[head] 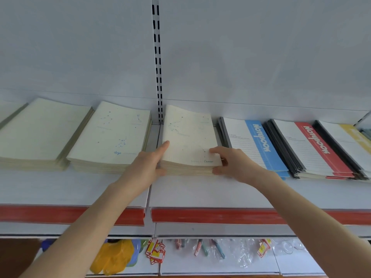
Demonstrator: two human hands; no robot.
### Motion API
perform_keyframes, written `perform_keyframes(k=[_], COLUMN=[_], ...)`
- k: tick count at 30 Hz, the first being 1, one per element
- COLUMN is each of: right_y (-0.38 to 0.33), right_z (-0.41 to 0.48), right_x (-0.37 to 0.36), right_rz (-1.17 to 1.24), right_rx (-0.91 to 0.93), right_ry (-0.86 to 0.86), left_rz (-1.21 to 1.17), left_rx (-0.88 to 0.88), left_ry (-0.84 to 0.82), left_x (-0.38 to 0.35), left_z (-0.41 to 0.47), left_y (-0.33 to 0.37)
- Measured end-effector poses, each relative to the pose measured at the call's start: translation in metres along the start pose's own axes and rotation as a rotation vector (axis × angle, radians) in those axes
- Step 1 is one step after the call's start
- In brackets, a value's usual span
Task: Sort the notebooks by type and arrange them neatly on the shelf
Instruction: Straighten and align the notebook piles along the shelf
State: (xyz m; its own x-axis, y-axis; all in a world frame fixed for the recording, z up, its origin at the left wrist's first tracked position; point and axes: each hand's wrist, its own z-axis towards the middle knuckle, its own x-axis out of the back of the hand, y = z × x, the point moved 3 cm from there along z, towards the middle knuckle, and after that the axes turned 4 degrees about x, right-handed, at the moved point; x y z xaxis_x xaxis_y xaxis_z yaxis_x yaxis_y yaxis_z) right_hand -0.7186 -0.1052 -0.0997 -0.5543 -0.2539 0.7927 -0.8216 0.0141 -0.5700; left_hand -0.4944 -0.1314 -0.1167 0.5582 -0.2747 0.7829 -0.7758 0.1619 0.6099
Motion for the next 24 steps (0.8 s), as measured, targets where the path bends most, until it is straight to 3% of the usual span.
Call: perform_keyframes(k=[8, 19, 24], right_y=[0.001, 0.002, -0.002], right_z=[0.0, 0.002, 0.001], right_x=[-0.008, -0.012, -0.012], right_rz=[0.053, 0.046, 0.044], right_rx=[-0.001, -0.001, -0.011], right_ry=[0.097, 0.055, 0.085], left_rz=[-0.05, -0.053, -0.007], left_rx=[-0.002, -0.014, -0.004], left_ry=[0.124, 0.074, 0.137], left_x=[-0.007, -0.01, -0.013], left_z=[-0.001, -0.005, -0.002], left_y=[-0.002, -0.001, 0.002])
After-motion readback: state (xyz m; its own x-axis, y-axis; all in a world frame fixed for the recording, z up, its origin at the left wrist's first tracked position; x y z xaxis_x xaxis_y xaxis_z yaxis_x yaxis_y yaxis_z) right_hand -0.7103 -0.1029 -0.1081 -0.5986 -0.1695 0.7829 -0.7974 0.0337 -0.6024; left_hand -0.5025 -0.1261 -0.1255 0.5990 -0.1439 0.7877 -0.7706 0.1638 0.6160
